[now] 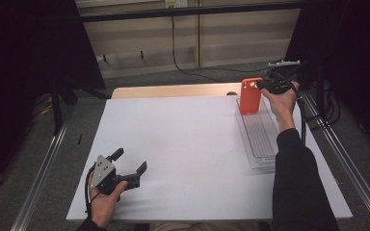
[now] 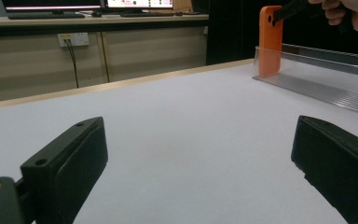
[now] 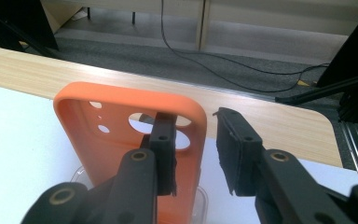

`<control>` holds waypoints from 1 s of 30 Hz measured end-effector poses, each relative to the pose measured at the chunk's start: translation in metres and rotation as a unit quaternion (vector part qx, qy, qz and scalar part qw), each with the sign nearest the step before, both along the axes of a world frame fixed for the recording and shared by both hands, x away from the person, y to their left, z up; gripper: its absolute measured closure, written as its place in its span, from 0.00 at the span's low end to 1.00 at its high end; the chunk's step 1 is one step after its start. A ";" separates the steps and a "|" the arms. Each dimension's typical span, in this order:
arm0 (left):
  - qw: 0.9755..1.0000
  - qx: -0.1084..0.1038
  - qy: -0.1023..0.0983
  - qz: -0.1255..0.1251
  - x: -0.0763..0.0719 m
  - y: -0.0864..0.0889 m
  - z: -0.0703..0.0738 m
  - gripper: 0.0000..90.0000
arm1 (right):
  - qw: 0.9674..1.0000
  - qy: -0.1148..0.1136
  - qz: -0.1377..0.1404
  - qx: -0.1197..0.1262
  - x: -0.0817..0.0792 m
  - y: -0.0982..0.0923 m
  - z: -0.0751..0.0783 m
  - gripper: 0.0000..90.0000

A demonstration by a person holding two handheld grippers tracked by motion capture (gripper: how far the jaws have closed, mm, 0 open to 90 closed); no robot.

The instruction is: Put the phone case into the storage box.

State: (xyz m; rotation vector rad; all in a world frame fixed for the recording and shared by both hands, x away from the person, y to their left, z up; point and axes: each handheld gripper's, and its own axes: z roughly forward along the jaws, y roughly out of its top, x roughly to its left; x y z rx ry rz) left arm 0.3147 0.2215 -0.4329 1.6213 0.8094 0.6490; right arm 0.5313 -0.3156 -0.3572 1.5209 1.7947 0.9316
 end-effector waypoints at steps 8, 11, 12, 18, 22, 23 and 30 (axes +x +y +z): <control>1.000 0.000 -0.001 0.002 0.000 0.000 0.000 0.04 | 1.000 0.000 -0.006 -0.001 -0.002 0.000 0.000 0.69; 1.000 0.000 -0.002 0.003 0.000 0.000 0.001 0.04 | 1.000 0.003 -0.006 0.000 -0.003 -0.001 0.000 0.67; 1.000 -0.001 -0.002 0.003 0.000 0.000 0.001 0.04 | 1.000 0.002 -0.008 0.001 -0.003 -0.001 0.000 0.66; 1.000 0.000 -0.002 0.003 0.000 0.000 0.001 0.04 | 1.000 0.002 -0.012 0.002 -0.006 -0.004 -0.001 0.61; 1.000 0.000 -0.003 0.002 0.000 0.000 0.001 0.04 | 1.000 0.000 -0.014 0.003 -0.008 -0.005 0.000 0.57; 1.000 0.003 -0.004 0.002 0.000 0.000 0.001 0.04 | 1.000 0.001 -0.013 0.005 -0.009 -0.005 0.000 0.56; 1.000 0.000 -0.003 0.005 0.000 0.001 0.001 0.04 | 1.000 -0.001 -0.019 0.002 -0.013 -0.005 0.001 0.46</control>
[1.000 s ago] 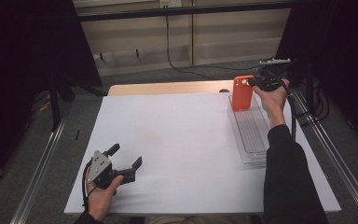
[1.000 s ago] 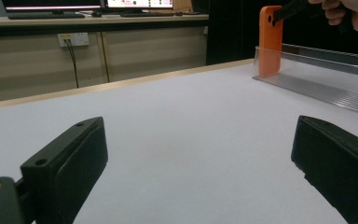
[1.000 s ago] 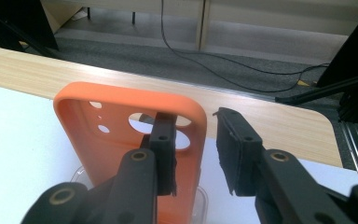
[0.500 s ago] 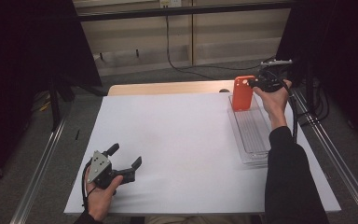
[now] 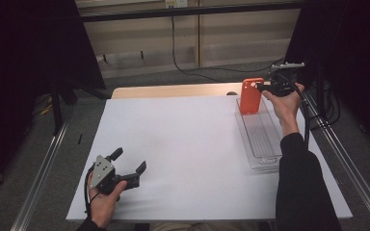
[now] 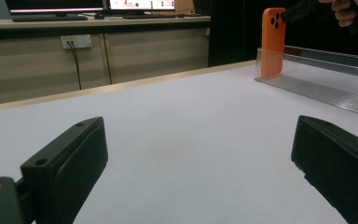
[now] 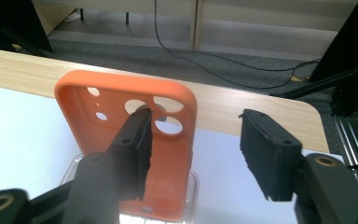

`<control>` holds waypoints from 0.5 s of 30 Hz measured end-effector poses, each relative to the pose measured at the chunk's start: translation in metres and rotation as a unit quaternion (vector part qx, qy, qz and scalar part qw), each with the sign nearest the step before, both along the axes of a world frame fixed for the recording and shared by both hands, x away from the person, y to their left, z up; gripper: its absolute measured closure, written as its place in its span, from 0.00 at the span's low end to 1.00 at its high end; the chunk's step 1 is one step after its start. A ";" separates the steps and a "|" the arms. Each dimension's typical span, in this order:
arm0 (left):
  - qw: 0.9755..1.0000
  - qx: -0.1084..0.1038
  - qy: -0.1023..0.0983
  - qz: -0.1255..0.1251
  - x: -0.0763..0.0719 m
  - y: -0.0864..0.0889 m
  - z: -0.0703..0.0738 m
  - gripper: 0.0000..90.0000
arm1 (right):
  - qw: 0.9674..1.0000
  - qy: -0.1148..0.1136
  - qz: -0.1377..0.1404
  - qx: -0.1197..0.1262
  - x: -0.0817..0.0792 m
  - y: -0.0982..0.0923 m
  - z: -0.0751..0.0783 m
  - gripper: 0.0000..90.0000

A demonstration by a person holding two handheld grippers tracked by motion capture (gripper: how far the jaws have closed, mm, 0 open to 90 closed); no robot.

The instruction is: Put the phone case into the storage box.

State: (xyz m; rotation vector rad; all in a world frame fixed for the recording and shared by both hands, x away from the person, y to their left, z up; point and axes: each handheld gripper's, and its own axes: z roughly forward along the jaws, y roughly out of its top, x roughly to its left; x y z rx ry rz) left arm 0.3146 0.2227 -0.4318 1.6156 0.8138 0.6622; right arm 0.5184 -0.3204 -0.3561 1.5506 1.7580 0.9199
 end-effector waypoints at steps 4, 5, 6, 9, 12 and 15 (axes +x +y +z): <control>1.000 0.000 0.002 0.003 0.001 0.000 0.000 0.04 | 1.000 0.000 0.001 0.005 -0.004 -0.004 -0.004 0.38; 1.000 -0.001 0.002 0.004 0.001 0.000 0.000 0.04 | 1.000 -0.001 0.003 0.009 -0.005 -0.004 -0.004 0.37; 1.000 -0.003 0.002 0.004 0.001 0.000 0.000 0.04 | 1.000 -0.003 0.005 0.011 -0.006 -0.005 -0.005 0.36; 1.000 -0.002 0.003 0.003 0.002 -0.001 0.000 0.04 | 1.000 -0.006 0.012 0.017 -0.008 -0.003 -0.006 0.30; 1.000 -0.003 0.005 0.005 0.002 -0.001 0.000 0.04 | 1.000 -0.015 0.015 0.022 -0.009 -0.001 -0.007 0.25; 1.000 -0.008 0.006 0.008 0.002 0.000 0.000 0.04 | 0.999 -0.020 0.015 0.032 -0.012 0.000 -0.007 0.22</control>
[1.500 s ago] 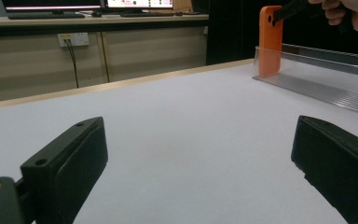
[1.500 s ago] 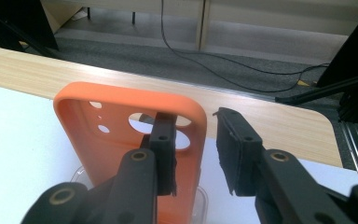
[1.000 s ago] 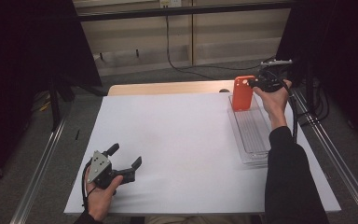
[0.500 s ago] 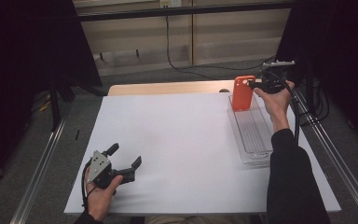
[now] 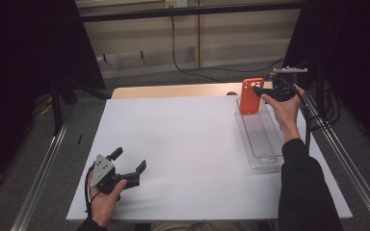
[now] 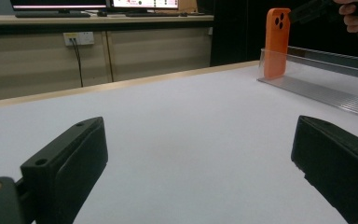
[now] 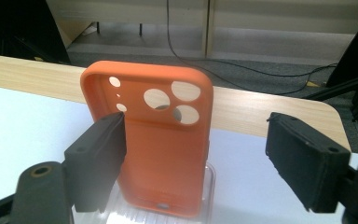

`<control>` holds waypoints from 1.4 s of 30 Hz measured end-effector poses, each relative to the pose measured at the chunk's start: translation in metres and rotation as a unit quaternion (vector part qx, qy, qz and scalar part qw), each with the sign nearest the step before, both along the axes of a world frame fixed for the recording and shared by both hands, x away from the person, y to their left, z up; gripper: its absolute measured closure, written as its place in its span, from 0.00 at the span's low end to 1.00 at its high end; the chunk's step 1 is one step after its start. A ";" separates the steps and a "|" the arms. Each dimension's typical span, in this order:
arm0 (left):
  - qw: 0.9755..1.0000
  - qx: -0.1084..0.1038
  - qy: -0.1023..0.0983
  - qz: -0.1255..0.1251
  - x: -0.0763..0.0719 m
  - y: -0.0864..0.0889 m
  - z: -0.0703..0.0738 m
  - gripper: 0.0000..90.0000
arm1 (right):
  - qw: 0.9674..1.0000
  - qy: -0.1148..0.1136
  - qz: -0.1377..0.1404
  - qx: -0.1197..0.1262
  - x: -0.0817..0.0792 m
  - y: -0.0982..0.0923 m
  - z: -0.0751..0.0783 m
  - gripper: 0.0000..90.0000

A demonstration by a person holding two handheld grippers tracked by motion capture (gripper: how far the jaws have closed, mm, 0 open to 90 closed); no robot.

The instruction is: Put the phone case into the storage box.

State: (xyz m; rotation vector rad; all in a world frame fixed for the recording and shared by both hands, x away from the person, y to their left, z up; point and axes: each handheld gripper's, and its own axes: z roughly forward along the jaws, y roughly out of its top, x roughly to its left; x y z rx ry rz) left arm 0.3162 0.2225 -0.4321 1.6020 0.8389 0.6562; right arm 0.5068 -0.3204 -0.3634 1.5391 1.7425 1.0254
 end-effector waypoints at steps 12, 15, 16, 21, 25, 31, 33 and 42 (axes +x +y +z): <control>1.000 0.001 -0.001 0.004 -0.002 0.002 0.000 0.04 | 1.000 -0.022 -0.005 0.022 -0.014 0.001 -0.004 0.06; 1.000 0.003 -0.002 0.001 -0.002 0.003 0.000 0.04 | 0.999 -0.032 0.002 0.020 -0.020 0.003 -0.004 0.06; 1.000 0.002 -0.002 0.001 -0.002 0.002 0.000 0.04 | 0.999 -0.032 0.001 0.016 -0.021 0.004 -0.003 0.06; 1.000 0.002 -0.002 -0.002 -0.002 0.003 0.000 0.04 | 0.998 -0.051 0.010 0.022 -0.030 0.007 -0.003 0.05; 1.000 -0.003 -0.003 0.002 -0.002 0.003 0.001 0.04 | 0.998 -0.056 0.017 0.031 -0.036 0.009 -0.003 0.04; 1.000 -0.006 -0.005 0.003 -0.003 0.004 0.002 0.04 | 0.996 -0.078 0.026 0.031 -0.046 0.011 -0.009 0.04; 1.000 -0.009 -0.004 0.004 -0.003 0.004 0.002 0.04 | 0.996 -0.086 0.025 0.028 -0.051 0.012 -0.010 0.05; 1.000 -0.013 -0.005 0.019 -0.004 0.008 0.002 0.04 | 0.991 -0.127 0.024 0.030 -0.072 0.012 -0.011 0.05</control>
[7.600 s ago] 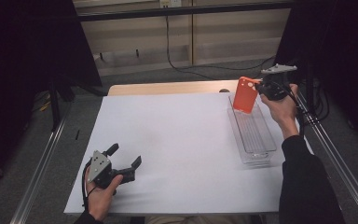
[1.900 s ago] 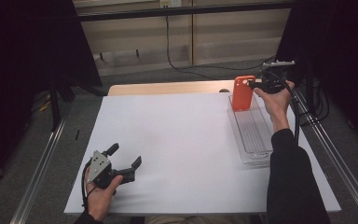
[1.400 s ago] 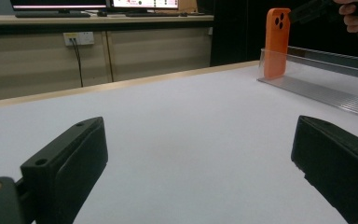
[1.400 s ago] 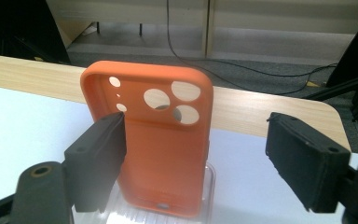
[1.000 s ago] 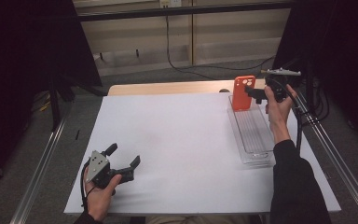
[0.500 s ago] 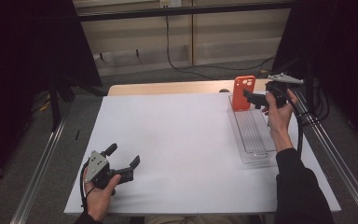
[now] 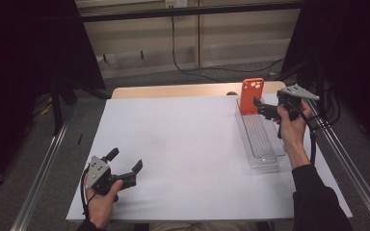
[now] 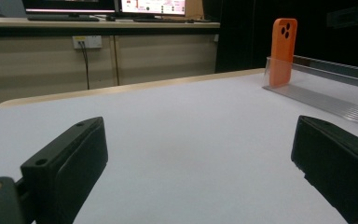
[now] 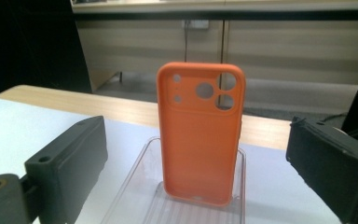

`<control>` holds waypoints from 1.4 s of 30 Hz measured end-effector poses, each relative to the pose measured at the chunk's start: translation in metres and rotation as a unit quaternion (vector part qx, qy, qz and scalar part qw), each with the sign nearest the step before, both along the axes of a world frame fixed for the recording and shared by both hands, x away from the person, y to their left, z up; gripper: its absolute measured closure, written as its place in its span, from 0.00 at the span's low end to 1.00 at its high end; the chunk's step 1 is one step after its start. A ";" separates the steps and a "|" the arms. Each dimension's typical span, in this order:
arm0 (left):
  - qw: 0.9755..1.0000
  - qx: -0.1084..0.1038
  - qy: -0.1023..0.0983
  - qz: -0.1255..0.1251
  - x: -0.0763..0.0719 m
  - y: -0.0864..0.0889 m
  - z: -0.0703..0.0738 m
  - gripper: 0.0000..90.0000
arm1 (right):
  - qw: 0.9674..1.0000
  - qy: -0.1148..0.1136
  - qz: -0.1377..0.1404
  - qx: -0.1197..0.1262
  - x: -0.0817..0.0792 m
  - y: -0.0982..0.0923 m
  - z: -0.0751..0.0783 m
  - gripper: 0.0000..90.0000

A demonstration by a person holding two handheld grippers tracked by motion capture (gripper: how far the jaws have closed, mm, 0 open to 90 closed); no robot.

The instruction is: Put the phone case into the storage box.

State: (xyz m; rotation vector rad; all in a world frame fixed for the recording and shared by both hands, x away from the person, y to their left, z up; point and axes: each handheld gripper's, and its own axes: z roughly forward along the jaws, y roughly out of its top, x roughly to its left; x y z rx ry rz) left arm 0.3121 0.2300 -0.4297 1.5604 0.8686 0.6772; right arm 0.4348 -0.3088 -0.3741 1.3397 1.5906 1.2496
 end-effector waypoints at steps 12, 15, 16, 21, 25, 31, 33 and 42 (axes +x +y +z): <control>1.000 -0.008 0.002 0.001 -0.001 0.001 0.000 0.04 | 0.999 -0.038 0.015 -0.002 -0.029 0.005 -0.001 0.02; 1.000 -0.006 0.001 0.000 -0.001 0.002 0.000 0.04 | 0.999 -0.049 0.023 -0.002 -0.036 0.006 -0.001 0.00; 1.000 -0.004 0.000 0.001 -0.001 0.002 0.001 0.04 | 0.998 -0.052 0.020 -0.004 -0.038 0.006 -0.001 0.00; 1.000 -0.006 0.001 0.000 -0.001 0.002 0.001 0.04 | 0.998 -0.057 0.026 0.003 -0.049 0.006 -0.002 0.00; 1.000 -0.006 0.001 0.000 -0.001 0.002 0.001 0.04 | 0.998 -0.054 0.026 0.005 -0.058 0.007 -0.001 0.00; 1.000 -0.005 0.000 0.000 -0.002 0.002 0.001 0.04 | 0.998 -0.056 0.038 0.002 -0.072 0.010 -0.002 0.00; 1.000 -0.005 0.000 0.000 -0.002 0.002 0.001 0.04 | 0.997 -0.061 0.038 0.001 -0.076 0.010 -0.004 0.00; 1.000 -0.006 0.000 0.002 -0.002 0.002 0.001 0.04 | 0.997 -0.075 0.032 -0.008 -0.097 0.012 -0.010 0.00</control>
